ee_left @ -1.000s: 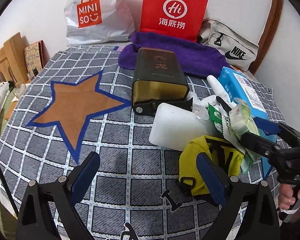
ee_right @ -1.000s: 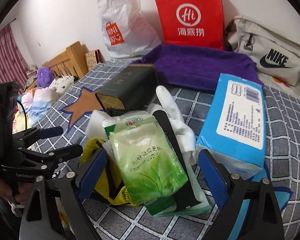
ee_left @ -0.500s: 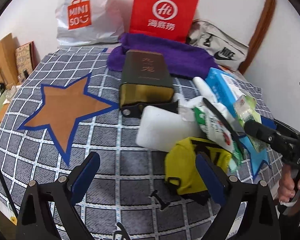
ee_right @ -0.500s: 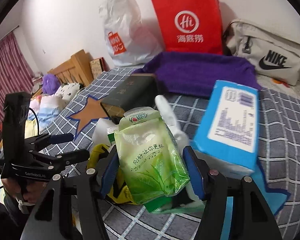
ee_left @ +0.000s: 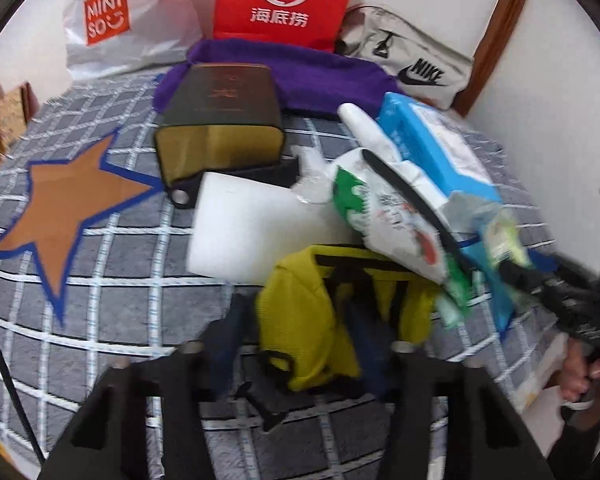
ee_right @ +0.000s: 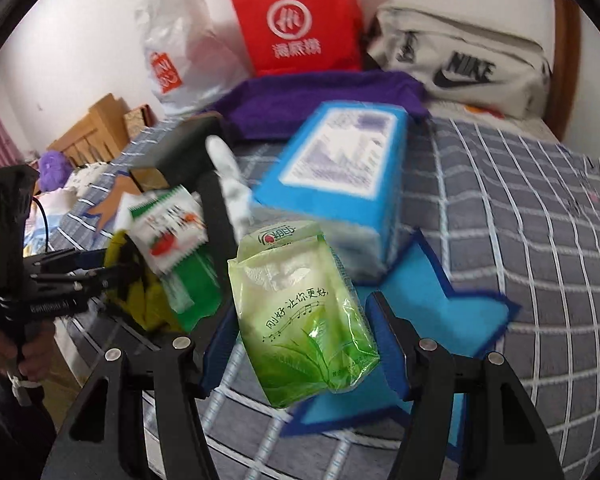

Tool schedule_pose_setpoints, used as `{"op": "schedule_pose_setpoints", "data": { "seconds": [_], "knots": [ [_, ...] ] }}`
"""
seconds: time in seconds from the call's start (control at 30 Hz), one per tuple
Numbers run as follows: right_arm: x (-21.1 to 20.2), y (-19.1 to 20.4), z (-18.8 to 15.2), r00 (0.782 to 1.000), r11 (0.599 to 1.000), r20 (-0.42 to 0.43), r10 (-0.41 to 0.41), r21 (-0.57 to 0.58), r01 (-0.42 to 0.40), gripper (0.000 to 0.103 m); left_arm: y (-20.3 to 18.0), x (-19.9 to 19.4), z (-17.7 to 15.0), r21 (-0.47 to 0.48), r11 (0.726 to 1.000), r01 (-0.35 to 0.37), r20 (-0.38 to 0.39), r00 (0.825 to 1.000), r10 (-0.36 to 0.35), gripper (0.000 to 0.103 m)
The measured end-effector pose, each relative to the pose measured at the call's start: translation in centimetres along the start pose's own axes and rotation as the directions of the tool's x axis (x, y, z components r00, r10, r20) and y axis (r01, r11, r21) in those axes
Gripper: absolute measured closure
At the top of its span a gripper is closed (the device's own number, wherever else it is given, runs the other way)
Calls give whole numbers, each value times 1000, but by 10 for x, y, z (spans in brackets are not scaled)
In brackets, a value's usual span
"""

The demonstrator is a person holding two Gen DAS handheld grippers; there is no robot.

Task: Organize soft objects
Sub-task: 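Grasp the yellow pouch with the left tool while the right tool grasps the green packet, then carry the yellow pouch with the left tool while the right tool carries the green packet to the purple towel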

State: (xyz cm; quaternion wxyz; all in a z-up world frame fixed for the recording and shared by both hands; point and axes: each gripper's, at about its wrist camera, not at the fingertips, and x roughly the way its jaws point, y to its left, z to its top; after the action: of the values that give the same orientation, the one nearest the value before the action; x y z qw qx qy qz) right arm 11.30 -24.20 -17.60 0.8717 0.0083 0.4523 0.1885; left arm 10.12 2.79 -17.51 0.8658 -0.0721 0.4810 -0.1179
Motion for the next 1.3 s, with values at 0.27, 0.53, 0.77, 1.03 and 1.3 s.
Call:
{"op": "schedule_pose_setpoints", "data": {
  "seconds": [0.27, 0.53, 0.77, 1.03, 1.3],
  "knots": [
    [15, -4, -12, 999, 1000, -39, -13, 13, 13, 40, 10, -28, 3, -11, 998, -68, 53, 996, 68, 71],
    [1, 1, -6, 1000, 1000, -5, -27, 15, 28, 41, 25, -56, 6, -48, 992, -115, 95, 988, 119, 72],
    [-16, 6, -3, 999, 999, 26, -38, 15, 37, 41, 33, -77, 12, -97, 979, -179, 127, 973, 190, 72],
    [-43, 15, 7, 997, 999, 77, -32, 9, 32, 41, 35, -104, 22, -127, 975, -182, 177, 963, 203, 72],
    [-54, 18, 28, 994, 1000, 110, -24, -4, 25, 41, 36, -121, 40, -152, 977, -148, 211, 961, 178, 72]
  ]
}}
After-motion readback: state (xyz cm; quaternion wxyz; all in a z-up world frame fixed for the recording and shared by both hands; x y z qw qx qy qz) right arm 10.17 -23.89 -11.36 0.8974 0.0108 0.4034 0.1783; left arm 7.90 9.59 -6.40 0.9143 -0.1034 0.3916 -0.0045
